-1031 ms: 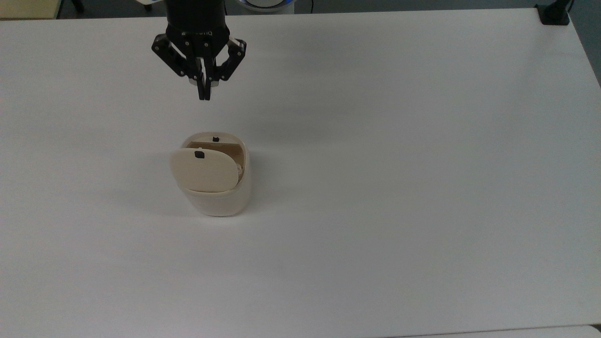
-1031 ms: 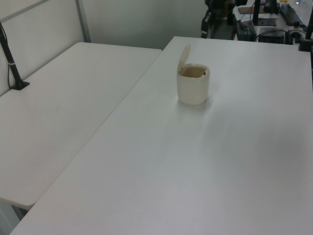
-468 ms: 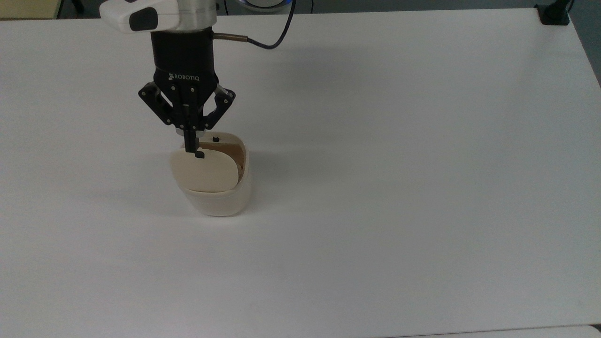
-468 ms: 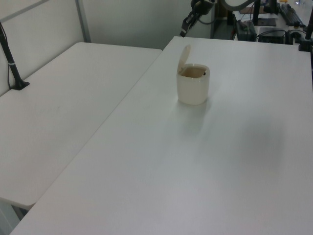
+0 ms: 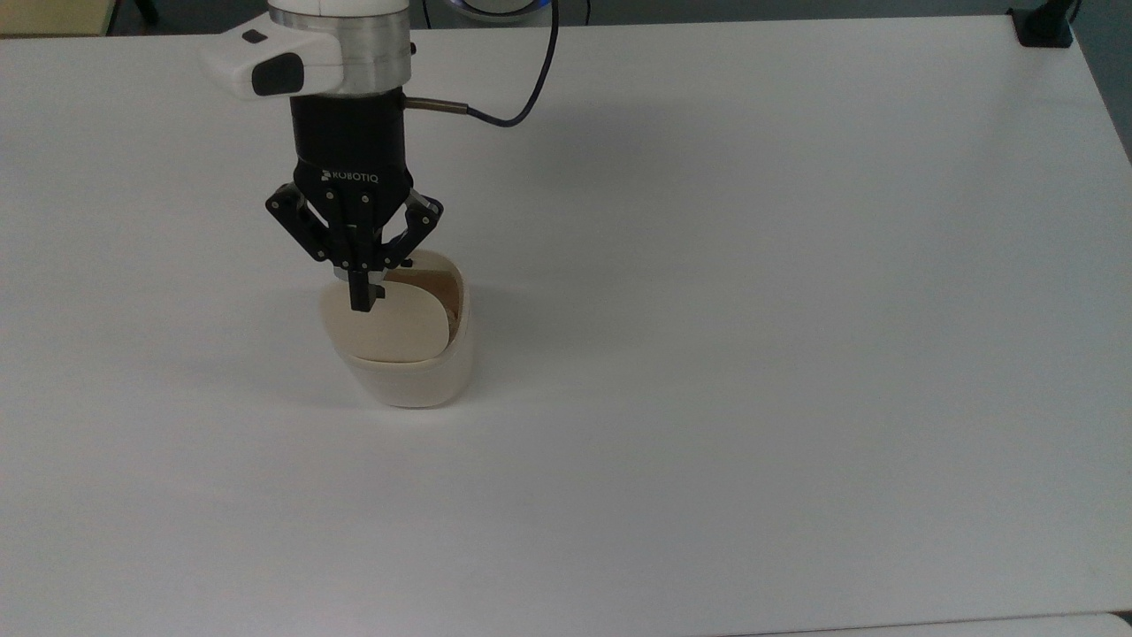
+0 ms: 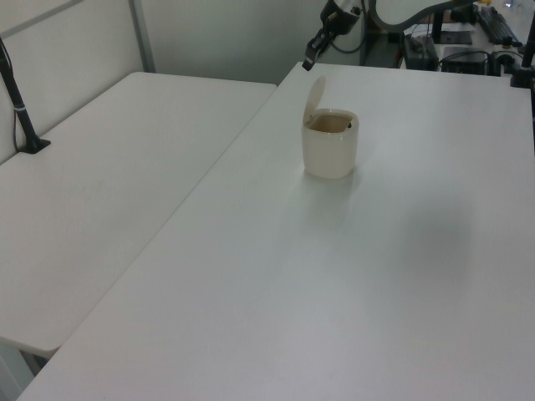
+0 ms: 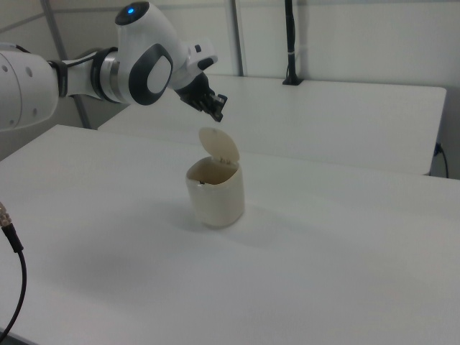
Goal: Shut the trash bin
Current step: 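Push the raised lid down onto the bin rim with the gripper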
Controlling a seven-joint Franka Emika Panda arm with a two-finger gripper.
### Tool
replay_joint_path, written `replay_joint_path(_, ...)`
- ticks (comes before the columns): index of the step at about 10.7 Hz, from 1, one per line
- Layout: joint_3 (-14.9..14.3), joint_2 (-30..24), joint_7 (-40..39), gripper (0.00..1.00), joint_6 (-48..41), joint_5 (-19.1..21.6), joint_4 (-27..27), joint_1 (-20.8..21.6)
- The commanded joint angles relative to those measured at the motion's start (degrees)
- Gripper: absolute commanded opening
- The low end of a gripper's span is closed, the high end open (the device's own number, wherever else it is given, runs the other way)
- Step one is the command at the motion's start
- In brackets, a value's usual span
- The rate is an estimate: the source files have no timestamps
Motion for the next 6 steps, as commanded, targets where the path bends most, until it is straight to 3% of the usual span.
replay_joint_path(1,-0.4,-0.2,-1.1,0.0,-4.4,-4.2,-2.2,0.1)
replay_joint_path(4,-0.4,-0.4,-8.4,0.0,-15.9,-4.4,-2.1,0.1)
replay_joint_path(6,-0.4,-0.3,-8.7,0.0,-16.3,-4.4,-4.1,0.2)
